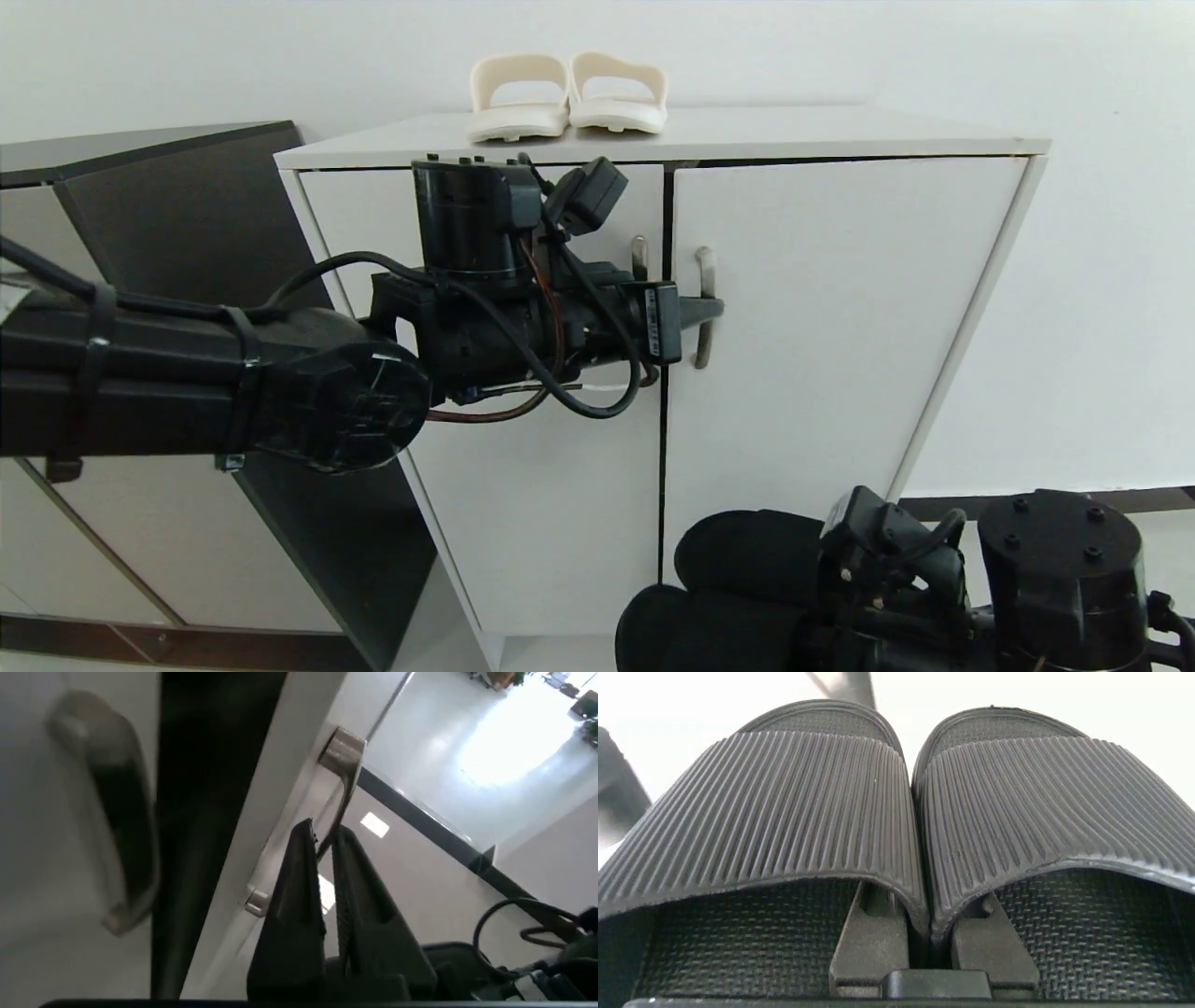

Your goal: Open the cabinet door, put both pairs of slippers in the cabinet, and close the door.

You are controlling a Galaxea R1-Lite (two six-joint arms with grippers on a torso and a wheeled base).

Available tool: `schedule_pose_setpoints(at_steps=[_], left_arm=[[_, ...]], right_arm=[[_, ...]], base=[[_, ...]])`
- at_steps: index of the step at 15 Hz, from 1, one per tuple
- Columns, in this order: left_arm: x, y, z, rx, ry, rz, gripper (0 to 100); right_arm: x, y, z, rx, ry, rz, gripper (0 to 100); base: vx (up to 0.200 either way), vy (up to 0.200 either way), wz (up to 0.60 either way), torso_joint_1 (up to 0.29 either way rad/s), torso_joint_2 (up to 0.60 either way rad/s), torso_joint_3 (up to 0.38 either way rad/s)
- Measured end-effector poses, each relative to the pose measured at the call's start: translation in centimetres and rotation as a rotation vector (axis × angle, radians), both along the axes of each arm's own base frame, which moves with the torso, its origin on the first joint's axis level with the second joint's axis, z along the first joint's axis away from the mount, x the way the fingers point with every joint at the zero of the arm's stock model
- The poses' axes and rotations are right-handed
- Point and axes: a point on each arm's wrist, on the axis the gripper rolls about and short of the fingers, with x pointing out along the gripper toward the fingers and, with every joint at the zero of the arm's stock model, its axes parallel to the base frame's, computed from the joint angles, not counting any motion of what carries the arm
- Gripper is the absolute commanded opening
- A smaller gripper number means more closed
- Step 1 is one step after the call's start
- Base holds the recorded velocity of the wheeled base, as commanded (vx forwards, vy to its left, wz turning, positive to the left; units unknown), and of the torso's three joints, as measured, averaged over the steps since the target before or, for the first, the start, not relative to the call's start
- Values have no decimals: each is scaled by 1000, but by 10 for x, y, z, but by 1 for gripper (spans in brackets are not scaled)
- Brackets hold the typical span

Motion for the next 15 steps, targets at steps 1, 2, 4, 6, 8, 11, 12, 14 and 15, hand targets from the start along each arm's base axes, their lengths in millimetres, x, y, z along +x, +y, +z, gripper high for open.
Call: schedule_pose_setpoints(at_steps=[1, 2, 4, 6, 8, 11, 12, 14, 15], left_arm=[[-8, 0, -1, 3, 5, -17, 0], [-17, 0, -1, 6, 9, -34, 0], [-32, 1, -2, 19, 9, -59, 0], [-43, 6, -3, 35, -2, -70, 0], [-54, 13, -5, 48, 0, -78, 0], [-67, 24, -2, 42, -9, -78, 0], [-68, 31, 1, 30, -20, -62, 0], [-63, 43, 8, -10, -57, -17, 0], [-59, 46, 10, -17, -64, 1, 0]], right_arm=[[-6, -4, -2, -2, 6, 75, 0], [-10, -7, -3, -7, 4, 107, 0], [-13, -11, -3, -11, 0, 116, 0], [-14, -13, -3, -9, -2, 115, 0], [-14, -13, -3, -10, -1, 114, 0], [-14, -13, -3, -12, 0, 113, 0], [-14, -13, -4, -12, 0, 112, 0], [-13, -12, -4, -12, 0, 112, 0], [-13, -12, -4, -12, 0, 113, 0]], base=[[0, 0, 0, 0, 0, 0], [0, 0, 0, 0, 0, 0], [0, 0, 0, 0, 0, 0], [0, 0, 0, 0, 0, 0], [0, 0, 0, 0, 0, 0], [0, 0, 0, 0, 0, 0], [0, 0, 0, 0, 0, 0], [0, 0, 0, 0, 0, 0], [0, 0, 0, 0, 0, 0]])
